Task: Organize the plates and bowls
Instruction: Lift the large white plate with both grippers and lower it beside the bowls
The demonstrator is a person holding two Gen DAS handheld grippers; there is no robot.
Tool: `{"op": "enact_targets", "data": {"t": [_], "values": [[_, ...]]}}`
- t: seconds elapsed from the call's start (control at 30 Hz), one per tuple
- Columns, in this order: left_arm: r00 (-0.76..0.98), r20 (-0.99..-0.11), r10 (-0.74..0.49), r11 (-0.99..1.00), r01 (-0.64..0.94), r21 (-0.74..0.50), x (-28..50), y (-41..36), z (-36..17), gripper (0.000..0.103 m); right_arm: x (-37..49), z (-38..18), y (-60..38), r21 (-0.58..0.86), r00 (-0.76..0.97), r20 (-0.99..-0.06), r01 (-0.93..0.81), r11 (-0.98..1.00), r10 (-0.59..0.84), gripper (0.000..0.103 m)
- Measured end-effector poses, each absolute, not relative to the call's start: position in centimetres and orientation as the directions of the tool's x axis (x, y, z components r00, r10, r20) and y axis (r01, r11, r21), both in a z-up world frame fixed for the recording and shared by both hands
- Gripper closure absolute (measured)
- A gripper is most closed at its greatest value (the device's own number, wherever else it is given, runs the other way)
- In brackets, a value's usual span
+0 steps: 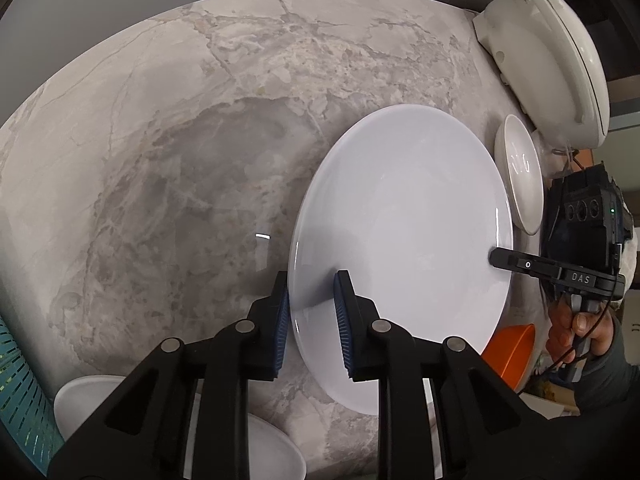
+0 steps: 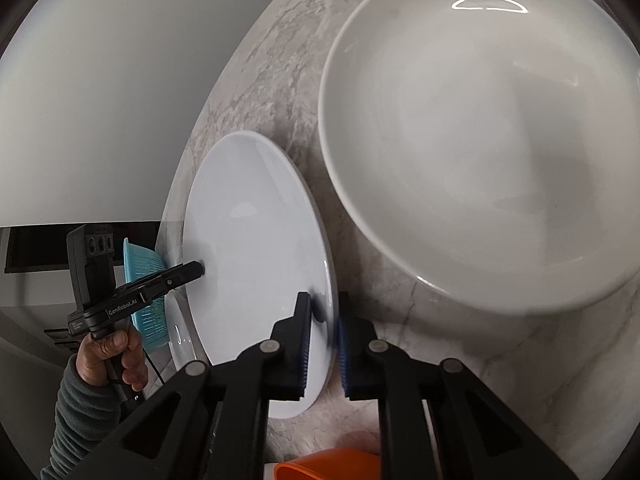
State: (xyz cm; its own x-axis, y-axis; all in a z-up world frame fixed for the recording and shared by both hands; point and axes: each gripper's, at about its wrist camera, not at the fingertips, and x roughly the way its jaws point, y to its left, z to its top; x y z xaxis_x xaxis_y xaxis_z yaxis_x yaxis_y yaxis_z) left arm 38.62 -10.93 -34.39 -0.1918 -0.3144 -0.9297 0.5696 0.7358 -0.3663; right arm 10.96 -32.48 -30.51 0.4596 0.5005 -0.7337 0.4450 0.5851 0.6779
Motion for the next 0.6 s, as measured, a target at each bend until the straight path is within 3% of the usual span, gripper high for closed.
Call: {"op": "enact_targets", "data": {"t": [0.6], "values": [[-0.173, -0.931, -0.322, 0.753, 0.549, -0.363, 38.4, -10.5, -31.6, 0.083, 11.9, -28.8, -33.0, 0.683, 0.489, -0.727, 0.443, 0.58, 0.482, 0.089]]}}
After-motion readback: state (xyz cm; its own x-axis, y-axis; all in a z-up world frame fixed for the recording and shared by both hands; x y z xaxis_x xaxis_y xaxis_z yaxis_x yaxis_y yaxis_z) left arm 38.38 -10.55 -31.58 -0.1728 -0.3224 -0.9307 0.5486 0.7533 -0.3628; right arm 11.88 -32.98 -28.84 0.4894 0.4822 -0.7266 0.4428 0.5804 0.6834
